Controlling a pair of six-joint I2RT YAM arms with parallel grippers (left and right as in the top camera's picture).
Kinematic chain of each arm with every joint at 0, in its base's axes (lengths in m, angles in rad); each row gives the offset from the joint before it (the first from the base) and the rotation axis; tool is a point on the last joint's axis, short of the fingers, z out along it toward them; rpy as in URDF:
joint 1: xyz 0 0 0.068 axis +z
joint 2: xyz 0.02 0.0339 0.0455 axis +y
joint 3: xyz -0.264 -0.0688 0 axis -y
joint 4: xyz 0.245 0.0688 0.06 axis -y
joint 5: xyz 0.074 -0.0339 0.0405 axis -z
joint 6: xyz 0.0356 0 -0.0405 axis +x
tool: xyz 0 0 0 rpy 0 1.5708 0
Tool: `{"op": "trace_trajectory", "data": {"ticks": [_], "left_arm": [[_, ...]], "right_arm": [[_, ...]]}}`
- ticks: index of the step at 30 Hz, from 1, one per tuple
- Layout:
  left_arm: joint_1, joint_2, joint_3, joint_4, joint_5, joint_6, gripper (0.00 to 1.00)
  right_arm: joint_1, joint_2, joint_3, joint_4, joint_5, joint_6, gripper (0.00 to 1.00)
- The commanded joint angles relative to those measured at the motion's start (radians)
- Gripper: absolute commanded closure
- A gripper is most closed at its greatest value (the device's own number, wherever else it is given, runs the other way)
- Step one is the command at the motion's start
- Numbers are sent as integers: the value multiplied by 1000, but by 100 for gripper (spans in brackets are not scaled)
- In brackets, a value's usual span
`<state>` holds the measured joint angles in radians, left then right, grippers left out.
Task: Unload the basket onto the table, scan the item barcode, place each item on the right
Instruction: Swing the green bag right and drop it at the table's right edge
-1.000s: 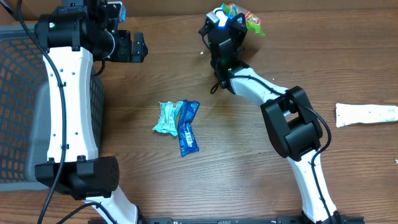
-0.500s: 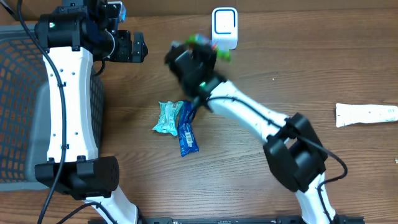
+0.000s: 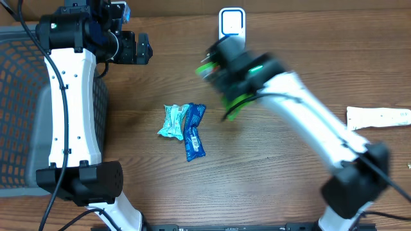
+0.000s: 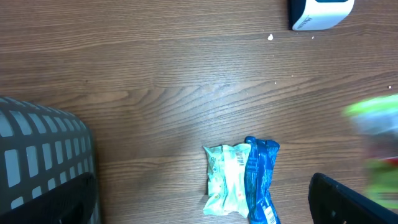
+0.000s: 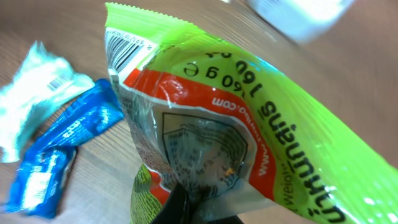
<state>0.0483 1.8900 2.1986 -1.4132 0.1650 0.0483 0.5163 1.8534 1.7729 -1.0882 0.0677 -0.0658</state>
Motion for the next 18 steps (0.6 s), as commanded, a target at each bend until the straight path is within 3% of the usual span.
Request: {"op": "trace_trajectory", "data": {"ticks": [1, 4, 13, 18], "left_arm": [[3, 4, -4, 3, 11, -3, 0], [3, 4, -4, 3, 11, -3, 0], [3, 4, -4, 3, 11, -3, 0], [3, 4, -4, 3, 11, -3, 1]], "right_arm": [[-211, -12, 12, -66, -228, 172, 96], [-386, 5, -6, -84, -227, 272, 96], [-819, 51, -220, 87, -229, 666, 96], [-946, 63, -315, 192, -258, 729, 96]]}}
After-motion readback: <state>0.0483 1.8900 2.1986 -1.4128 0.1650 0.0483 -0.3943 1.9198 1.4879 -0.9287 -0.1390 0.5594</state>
